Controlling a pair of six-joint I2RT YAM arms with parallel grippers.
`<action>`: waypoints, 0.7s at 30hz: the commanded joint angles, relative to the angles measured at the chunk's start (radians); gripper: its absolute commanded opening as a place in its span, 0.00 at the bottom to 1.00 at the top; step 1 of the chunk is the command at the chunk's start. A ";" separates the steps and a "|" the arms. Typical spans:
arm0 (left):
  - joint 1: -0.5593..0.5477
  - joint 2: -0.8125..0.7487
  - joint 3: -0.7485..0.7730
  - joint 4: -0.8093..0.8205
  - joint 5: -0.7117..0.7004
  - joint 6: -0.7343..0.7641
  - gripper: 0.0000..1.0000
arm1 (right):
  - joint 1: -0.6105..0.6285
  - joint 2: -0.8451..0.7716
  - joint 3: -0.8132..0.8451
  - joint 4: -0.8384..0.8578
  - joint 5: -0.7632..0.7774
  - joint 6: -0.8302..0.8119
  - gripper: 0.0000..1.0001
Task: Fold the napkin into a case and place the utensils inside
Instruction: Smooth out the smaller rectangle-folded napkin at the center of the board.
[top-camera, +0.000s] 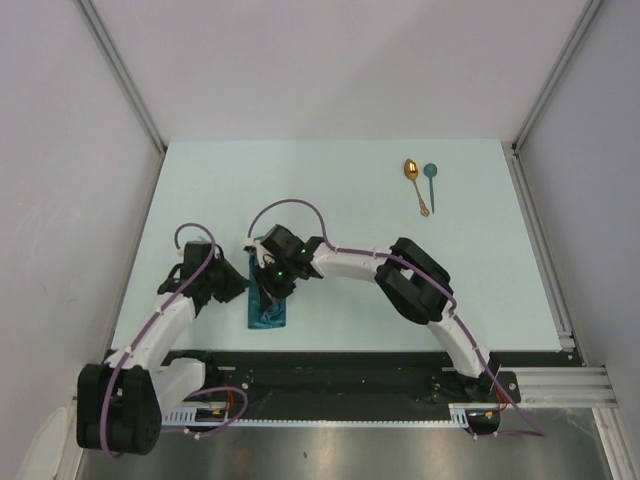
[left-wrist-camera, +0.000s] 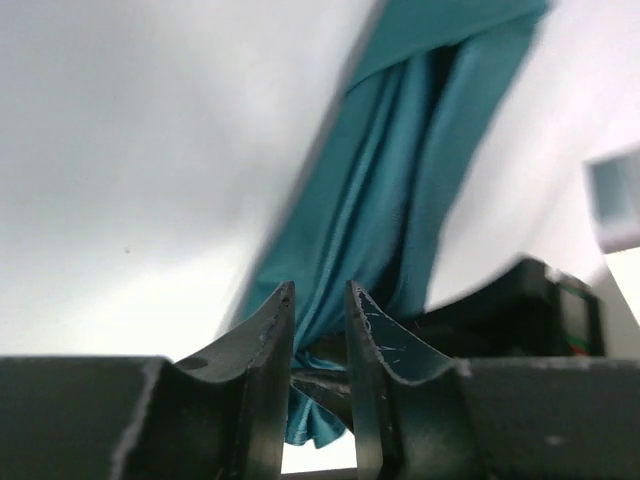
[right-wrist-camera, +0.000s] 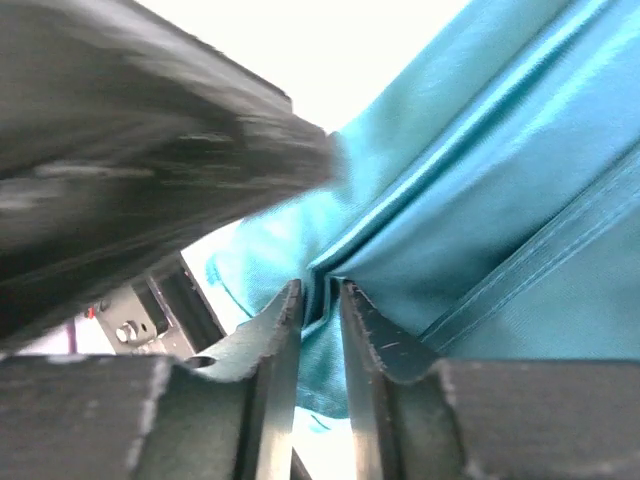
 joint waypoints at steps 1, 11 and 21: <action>0.021 -0.082 0.067 -0.072 -0.028 0.033 0.32 | -0.033 -0.065 0.004 0.077 -0.116 0.062 0.32; 0.063 0.011 0.041 -0.037 0.054 0.079 0.34 | -0.094 -0.231 -0.013 0.048 -0.143 0.148 0.49; 0.060 0.045 -0.098 0.085 0.107 0.063 0.31 | -0.142 -0.236 -0.102 -0.063 -0.008 0.085 0.53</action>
